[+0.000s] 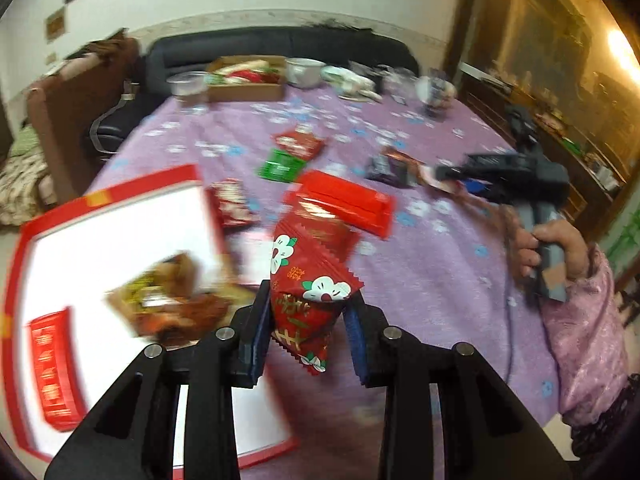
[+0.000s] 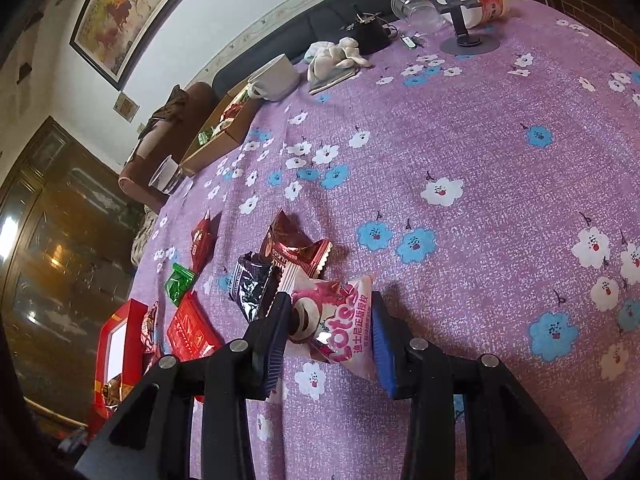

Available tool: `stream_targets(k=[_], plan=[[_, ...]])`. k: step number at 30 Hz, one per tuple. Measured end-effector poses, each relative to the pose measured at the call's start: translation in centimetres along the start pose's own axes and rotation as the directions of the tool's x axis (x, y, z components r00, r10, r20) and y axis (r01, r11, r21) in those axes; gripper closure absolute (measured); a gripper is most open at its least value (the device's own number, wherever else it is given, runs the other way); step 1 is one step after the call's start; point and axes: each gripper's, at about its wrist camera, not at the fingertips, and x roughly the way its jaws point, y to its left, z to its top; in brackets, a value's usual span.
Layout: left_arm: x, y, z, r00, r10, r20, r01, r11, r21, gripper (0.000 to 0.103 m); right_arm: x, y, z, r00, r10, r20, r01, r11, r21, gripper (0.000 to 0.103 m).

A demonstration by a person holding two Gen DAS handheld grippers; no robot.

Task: Organize snacks
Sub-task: 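Grasp the red flower-print packet with left gripper while right grasps pink Lotso packet, then carry both packets into the tray and open both grippers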

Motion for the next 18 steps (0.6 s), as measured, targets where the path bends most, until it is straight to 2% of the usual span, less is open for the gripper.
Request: stream_targets(k=[10,12,15,18], plan=[[0.7,6.0,-1.7,0.991,0.121,-0.058,-0.126,0.986,-0.105,0.074,0.1,0.1,-0.1,1.0,-0.006,0.003,0.006,1.0,-0.001,0.063],[1.1,6.7,-2.1,0.992,0.108,-0.066,-0.116,0.984,-0.134,0.074,0.1,0.3,-0.1,1.0,-0.019,0.005,0.019,1.0,-0.016,0.064],[1.0,6.6,-2.3,0.991,0.119,-0.063,-0.127,0.984,-0.126,0.074,0.2,1.0,-0.4,0.999,-0.035,0.008,0.036,0.998,-0.053,0.064],[1.0,6.5,-2.3,0.991,0.123,-0.058,-0.129,0.985,-0.115,0.074,0.1,2.4,-1.1,0.999,0.045,-0.021,-0.047,0.997,-0.065,0.066]])
